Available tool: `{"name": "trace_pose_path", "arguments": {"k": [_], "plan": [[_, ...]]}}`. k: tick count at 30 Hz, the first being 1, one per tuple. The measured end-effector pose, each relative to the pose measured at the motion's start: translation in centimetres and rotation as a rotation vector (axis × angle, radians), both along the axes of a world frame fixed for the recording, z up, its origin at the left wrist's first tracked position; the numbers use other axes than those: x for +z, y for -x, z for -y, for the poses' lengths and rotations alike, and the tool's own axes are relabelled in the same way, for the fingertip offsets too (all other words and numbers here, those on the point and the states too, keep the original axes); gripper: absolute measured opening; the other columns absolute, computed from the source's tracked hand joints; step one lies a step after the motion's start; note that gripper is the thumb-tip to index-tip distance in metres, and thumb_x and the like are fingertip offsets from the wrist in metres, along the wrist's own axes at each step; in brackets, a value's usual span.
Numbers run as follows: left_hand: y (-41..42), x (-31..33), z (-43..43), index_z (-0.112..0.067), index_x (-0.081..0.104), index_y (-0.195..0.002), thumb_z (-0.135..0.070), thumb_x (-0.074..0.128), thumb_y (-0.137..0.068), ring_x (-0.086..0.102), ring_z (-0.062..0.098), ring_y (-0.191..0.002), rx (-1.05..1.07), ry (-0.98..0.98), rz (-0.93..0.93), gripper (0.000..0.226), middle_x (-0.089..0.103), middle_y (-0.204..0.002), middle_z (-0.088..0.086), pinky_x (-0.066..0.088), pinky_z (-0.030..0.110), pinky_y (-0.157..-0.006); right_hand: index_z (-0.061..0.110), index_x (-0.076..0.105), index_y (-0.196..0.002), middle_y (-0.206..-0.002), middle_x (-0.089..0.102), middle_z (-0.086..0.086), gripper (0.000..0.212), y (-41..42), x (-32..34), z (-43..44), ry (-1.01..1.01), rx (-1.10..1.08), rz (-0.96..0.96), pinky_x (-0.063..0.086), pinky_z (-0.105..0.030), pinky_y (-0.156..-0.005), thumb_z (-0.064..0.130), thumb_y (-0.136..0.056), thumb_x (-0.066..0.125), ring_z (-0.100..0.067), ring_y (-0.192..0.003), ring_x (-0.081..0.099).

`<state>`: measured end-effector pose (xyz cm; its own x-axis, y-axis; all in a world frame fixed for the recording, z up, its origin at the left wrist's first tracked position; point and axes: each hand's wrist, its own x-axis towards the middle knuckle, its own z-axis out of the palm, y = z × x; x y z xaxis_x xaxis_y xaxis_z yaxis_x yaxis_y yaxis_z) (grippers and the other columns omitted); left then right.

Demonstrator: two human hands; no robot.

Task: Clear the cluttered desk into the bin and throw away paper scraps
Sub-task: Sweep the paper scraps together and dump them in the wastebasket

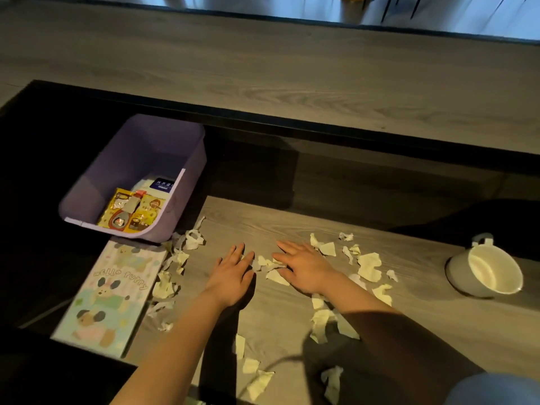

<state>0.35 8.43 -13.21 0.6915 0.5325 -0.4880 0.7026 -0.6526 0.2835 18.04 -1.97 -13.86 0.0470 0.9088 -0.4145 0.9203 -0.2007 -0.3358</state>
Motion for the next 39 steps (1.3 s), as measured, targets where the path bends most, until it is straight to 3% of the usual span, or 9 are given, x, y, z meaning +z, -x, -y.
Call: {"name": "trace_pose_path", "arguments": {"k": [6, 11, 15, 20, 26, 31, 36, 39], "plan": [[-0.2, 0.3, 2.0, -0.025, 0.008, -0.149, -0.042, 0.031, -0.098, -0.008, 0.019, -0.146, 0.06, 0.022, 0.014, 0.058, -0.004, -0.159, 0.001, 0.004, 0.045, -0.119, 0.026, 0.024, -0.148, -0.159, 0.013, -0.001, 0.054, -0.2, 1.0, 2.5, -0.041, -0.065, 0.001, 0.001, -0.041, -0.118, 0.042, -0.098, 0.037, -0.018, -0.147, 0.009], [-1.2, 0.6, 3.3, -0.028, 0.007, -0.149, -0.045, 0.034, -0.096, -0.012, 0.02, -0.145, 0.038, -0.012, 0.047, 0.062, -0.006, -0.159, 0.0, 0.003, 0.048, -0.117, 0.027, 0.017, -0.15, -0.159, 0.009, 0.0, 0.058, -2.7, 1.3, 4.4, -0.155, -0.34, 0.042, 0.003, -0.042, -0.118, 0.043, -0.098, 0.037, -0.018, -0.147, 0.005], [-1.9, 0.1, 4.8, -0.028, 0.005, -0.149, -0.044, 0.034, -0.097, -0.012, 0.021, -0.146, 0.0, 0.009, 0.037, 0.062, -0.008, -0.159, 0.0, 0.002, 0.047, -0.117, 0.026, 0.008, -0.151, -0.16, 0.0, -0.002, 0.066, -4.9, 0.2, 6.9, 0.005, -0.521, 0.06, 0.01, -0.047, -0.119, 0.052, -0.096, 0.033, -0.021, -0.147, -0.002], [-2.0, -0.4, 5.6, -0.03, 0.005, -0.149, -0.045, 0.033, -0.097, -0.011, 0.02, -0.146, -0.027, 0.021, -0.01, 0.062, -0.01, -0.158, -0.002, 0.004, 0.047, -0.117, 0.028, 0.002, -0.151, -0.16, -0.008, 0.0, 0.068, -3.0, -0.6, 7.4, 0.063, -0.462, 0.001, 0.001, -0.048, -0.118, 0.052, -0.095, 0.034, -0.021, -0.147, -0.009], [-2.1, 0.0, 5.1, -0.028, 0.008, -0.149, -0.043, 0.033, -0.097, -0.01, 0.021, -0.146, -0.006, -0.035, 0.03, 0.061, -0.005, -0.159, -0.002, 0.003, 0.048, -0.117, 0.029, 0.012, -0.15, -0.159, 0.01, 0.005, 0.06, -1.0, 0.0, 7.1, -0.048, -0.369, -0.086, 0.003, -0.043, -0.118, 0.044, -0.097, 0.036, -0.016, -0.147, 0.005], [-4.7, 0.8, 4.9, -0.028, 0.005, -0.149, -0.045, 0.032, -0.097, -0.011, 0.021, -0.145, -0.084, -0.082, 0.041, 0.061, -0.007, -0.159, -0.002, 0.002, 0.048, -0.117, 0.028, 0.026, -0.147, -0.154, 0.028, 0.002, 0.054, -3.9, 1.2, 9.5, -0.267, -0.561, -0.005, 0.015, -0.039, -0.117, 0.037, -0.096, 0.044, -0.018, -0.143, 0.021], [-8.4, 1.3, 6.1, -0.028, 0.003, -0.149, -0.046, 0.031, -0.097, -0.013, 0.021, -0.145, -0.174, -0.044, 0.038, 0.062, -0.01, -0.158, -0.001, 0.002, 0.048, -0.117, 0.024, 0.014, -0.15, -0.159, 0.008, -0.002, 0.066, -7.0, 0.5, 13.9, -0.09, -0.838, -0.013, 0.015, -0.043, -0.119, 0.042, -0.094, 0.046, -0.022, -0.147, 0.006], [-9.4, 0.9, 7.0, -0.028, 0.003, -0.149, -0.046, 0.033, -0.096, -0.012, 0.021, -0.145, -0.2, -0.02, 0.043, 0.064, -0.009, -0.158, -0.001, 0.001, 0.048, -0.117, 0.024, 0.007, -0.15, -0.16, 0.0, 0.0, 0.072, -6.5, 0.2, 15.1, -0.026, -0.845, -0.073, 0.012, -0.04, -0.12, 0.047, -0.094, 0.045, -0.02, -0.147, -0.001]]}}
